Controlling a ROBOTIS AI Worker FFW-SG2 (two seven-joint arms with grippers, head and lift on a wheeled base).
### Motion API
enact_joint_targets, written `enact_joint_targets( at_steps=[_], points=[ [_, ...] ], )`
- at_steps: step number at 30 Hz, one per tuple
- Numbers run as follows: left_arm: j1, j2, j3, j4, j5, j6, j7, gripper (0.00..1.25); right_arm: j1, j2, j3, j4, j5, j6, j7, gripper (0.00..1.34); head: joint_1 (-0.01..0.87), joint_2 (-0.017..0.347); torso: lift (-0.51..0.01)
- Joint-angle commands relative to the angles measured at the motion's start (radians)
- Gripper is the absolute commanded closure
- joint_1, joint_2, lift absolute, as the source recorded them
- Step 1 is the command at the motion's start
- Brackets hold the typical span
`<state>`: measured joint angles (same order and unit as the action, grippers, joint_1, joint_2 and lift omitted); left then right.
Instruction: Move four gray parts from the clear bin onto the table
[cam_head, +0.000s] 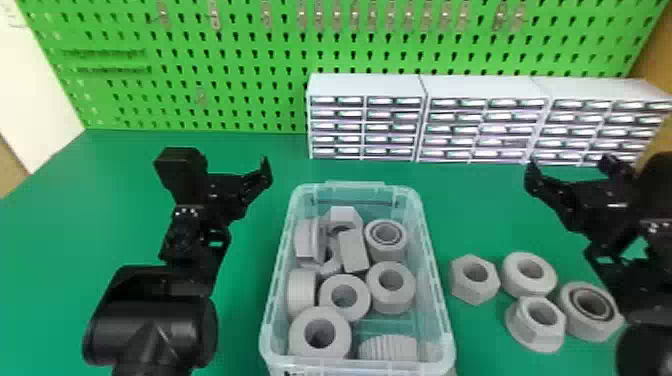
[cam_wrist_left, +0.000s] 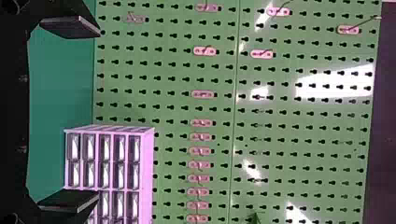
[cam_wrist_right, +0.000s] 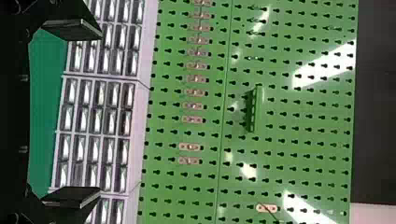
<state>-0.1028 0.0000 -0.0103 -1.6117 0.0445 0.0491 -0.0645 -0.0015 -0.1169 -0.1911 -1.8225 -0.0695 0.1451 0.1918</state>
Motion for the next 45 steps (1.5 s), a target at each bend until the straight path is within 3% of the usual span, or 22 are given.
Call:
enact_joint_targets(
  at_steps=[1,22,45],
  points=[
    [0.000,-0.003,0.003,0.001,0.001,0.000,0.000,0.07,-0.006,-0.003,0.012,0.002,0.008,0.007,0.000,0.13,0.693,0.072,-0.052],
    [-0.003,-0.003,0.012,0.001,0.003,-0.005,-0.005,0.07,-0.003,0.006,0.004,0.005,0.008,0.007,0.000,0.13,0.693,0.072,-0.052],
    [-0.003,-0.003,0.024,0.004,0.001,-0.005,-0.005,0.07,-0.018,0.005,0.068,0.012,0.005,0.007,-0.003,0.13,0.693,0.072,-0.052]
  ],
)
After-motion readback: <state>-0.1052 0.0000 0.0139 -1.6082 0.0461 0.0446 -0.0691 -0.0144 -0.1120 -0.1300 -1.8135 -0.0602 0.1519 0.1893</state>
